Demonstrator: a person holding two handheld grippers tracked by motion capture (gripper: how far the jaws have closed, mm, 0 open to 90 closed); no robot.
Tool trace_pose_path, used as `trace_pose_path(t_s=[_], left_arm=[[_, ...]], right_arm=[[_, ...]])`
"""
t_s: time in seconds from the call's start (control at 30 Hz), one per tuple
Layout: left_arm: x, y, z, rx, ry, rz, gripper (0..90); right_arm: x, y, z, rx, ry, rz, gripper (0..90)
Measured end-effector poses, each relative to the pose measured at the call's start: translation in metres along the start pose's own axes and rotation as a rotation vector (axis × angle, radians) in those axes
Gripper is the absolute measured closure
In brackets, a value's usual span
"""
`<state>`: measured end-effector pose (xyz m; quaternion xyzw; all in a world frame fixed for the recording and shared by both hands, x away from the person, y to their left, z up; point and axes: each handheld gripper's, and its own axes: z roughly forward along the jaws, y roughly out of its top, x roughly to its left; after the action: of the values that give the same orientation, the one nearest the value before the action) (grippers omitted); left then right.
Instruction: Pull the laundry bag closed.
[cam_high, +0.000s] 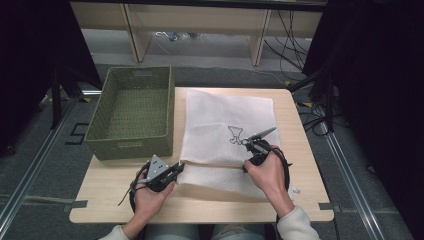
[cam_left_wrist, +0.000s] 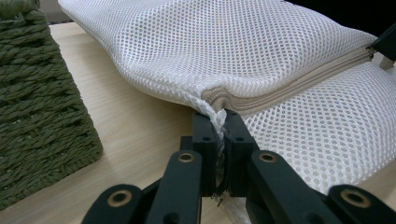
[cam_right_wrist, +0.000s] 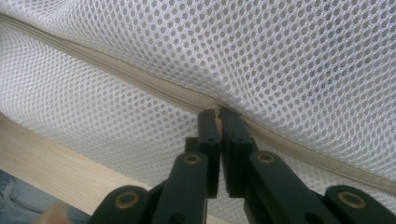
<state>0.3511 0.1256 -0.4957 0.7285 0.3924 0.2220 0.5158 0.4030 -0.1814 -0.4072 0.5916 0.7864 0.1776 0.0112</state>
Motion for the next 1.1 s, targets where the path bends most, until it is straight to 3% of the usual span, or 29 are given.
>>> trace_pose_path(t_s=[0.23, 0.27, 0.33, 0.47, 0.53, 0.77, 0.8, 0.83, 0.87, 0.93, 0.97, 1.1], left_arm=[[-0.0001, 0.0001, 0.0001, -0.001, -0.001, -0.001, 84.6], [0.0, 0.0, 0.0001, 0.0, 0.0, -0.001, 84.6], [0.0, 0.0, 0.0, 0.0, 0.0, -0.001, 84.6], [0.0001, 0.0, 0.0, 0.001, 0.0, -0.001, 84.6], [0.0002, -0.0001, 0.0001, 0.001, 0.002, 0.0, 84.6], [0.0, -0.0001, 0.0001, 0.001, 0.001, 0.001, 84.6], [0.0, -0.0001, 0.0, 0.001, 0.002, 0.002, 84.6], [0.0, -0.0001, 0.0001, 0.0, 0.0, 0.0, 84.6], [0.0003, -0.0001, -0.0001, 0.002, 0.0, -0.002, 84.6], [0.0002, -0.0001, 0.0, 0.001, 0.001, -0.001, 84.6], [0.0001, -0.0001, 0.0001, 0.002, 0.003, 0.002, 84.6], [-0.0005, -0.0004, 0.0002, 0.002, 0.004, -0.014, 84.6]], right_arm=[[0.0005, -0.0002, -0.0008, 0.001, -0.001, 0.003, 88.5], [-0.0027, -0.0001, 0.0011, -0.027, -0.005, -0.048, 88.5], [-0.0031, 0.0, 0.0016, -0.029, -0.005, -0.057, 88.6], [-0.0026, 0.0, 0.001, -0.02, -0.018, -0.046, 88.5], [0.001, -0.0006, -0.0014, 0.005, -0.012, 0.007, 88.6], [0.0012, -0.0007, -0.0013, 0.007, -0.014, 0.008, 88.6], [-0.0025, -0.0004, 0.0009, -0.023, -0.017, -0.047, 88.6], [-0.0025, -0.0004, 0.0009, -0.023, -0.017, -0.047, 88.6], [0.0017, -0.0007, -0.0009, 0.013, -0.027, 0.019, 88.5], [-0.0002, -0.0004, -0.0003, 0.015, -0.031, 0.001, 88.6], [0.0009, -0.0008, -0.0011, 0.019, -0.024, 0.024, 88.5], [0.0014, -0.0009, -0.0013, 0.01, -0.026, 0.028, 88.6]])
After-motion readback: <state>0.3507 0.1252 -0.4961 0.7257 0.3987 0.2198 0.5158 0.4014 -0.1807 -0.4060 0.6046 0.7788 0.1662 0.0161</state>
